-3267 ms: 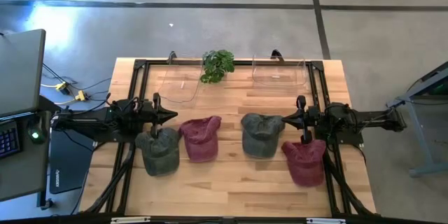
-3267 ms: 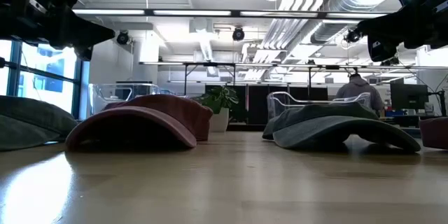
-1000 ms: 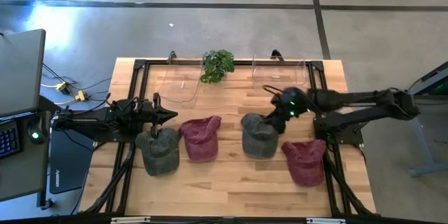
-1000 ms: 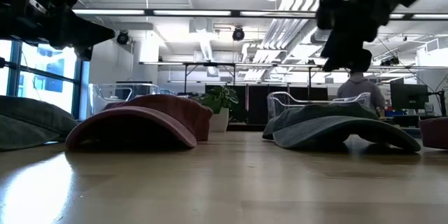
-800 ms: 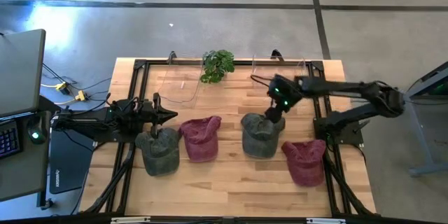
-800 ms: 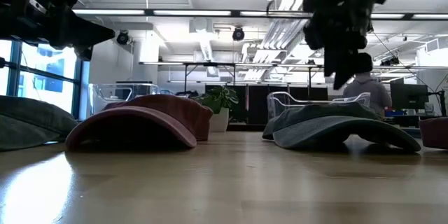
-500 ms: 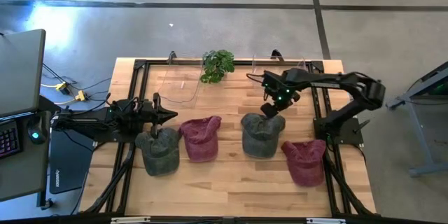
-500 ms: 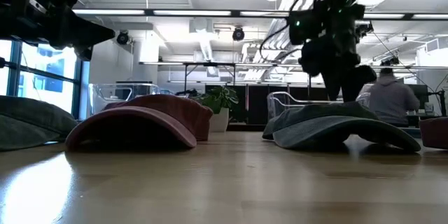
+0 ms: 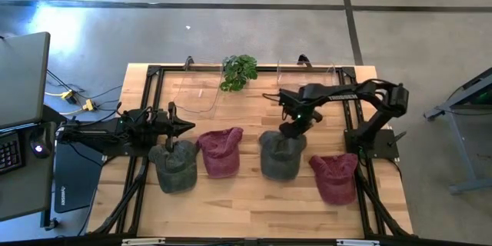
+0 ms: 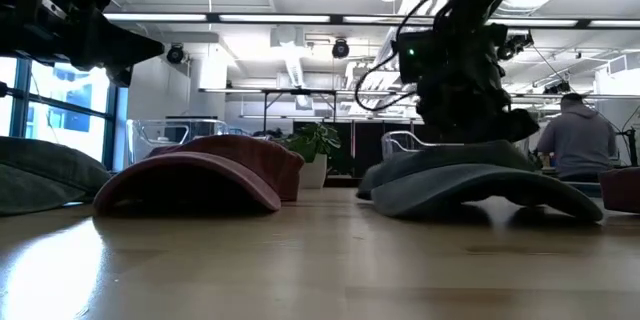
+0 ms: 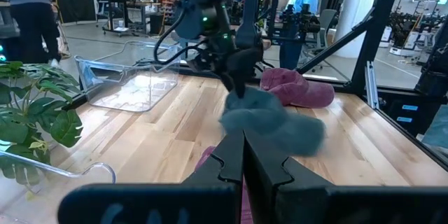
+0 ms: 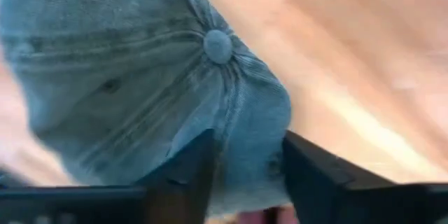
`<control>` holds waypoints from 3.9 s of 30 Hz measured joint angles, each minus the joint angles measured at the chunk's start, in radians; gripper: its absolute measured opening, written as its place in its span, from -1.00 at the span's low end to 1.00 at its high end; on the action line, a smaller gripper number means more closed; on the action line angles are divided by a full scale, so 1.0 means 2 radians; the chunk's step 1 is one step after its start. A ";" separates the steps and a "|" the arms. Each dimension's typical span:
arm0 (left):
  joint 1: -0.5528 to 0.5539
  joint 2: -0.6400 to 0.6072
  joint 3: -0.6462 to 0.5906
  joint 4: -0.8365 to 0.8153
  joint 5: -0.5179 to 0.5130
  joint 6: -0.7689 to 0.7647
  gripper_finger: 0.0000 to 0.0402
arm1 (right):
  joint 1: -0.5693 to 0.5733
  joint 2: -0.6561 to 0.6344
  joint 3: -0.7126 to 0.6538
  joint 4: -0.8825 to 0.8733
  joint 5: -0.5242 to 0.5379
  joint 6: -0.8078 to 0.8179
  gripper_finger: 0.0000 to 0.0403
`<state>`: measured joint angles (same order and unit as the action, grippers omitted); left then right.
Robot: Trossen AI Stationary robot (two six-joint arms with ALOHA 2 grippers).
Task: Pick & Place hat
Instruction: Put the right black cap into the right transparent bin
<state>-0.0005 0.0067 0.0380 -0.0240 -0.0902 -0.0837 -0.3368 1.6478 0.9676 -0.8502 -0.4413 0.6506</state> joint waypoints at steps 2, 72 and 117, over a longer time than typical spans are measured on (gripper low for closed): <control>0.000 0.000 0.000 0.000 0.000 0.000 -1.00 | 0.013 -0.002 0.000 0.022 -0.040 -0.001 -0.65; 0.012 0.751 0.552 -0.121 0.093 0.317 0.29 | 0.242 -0.173 0.000 0.296 0.254 -0.242 -0.96; -0.029 0.857 0.595 -0.036 0.306 0.236 -0.95 | 0.263 -0.217 0.000 0.278 0.036 -0.168 -0.19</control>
<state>-0.0589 1.7214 1.2285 -0.0959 0.5227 0.3882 0.1902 1.2136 0.9676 -0.2951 -0.3701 0.3152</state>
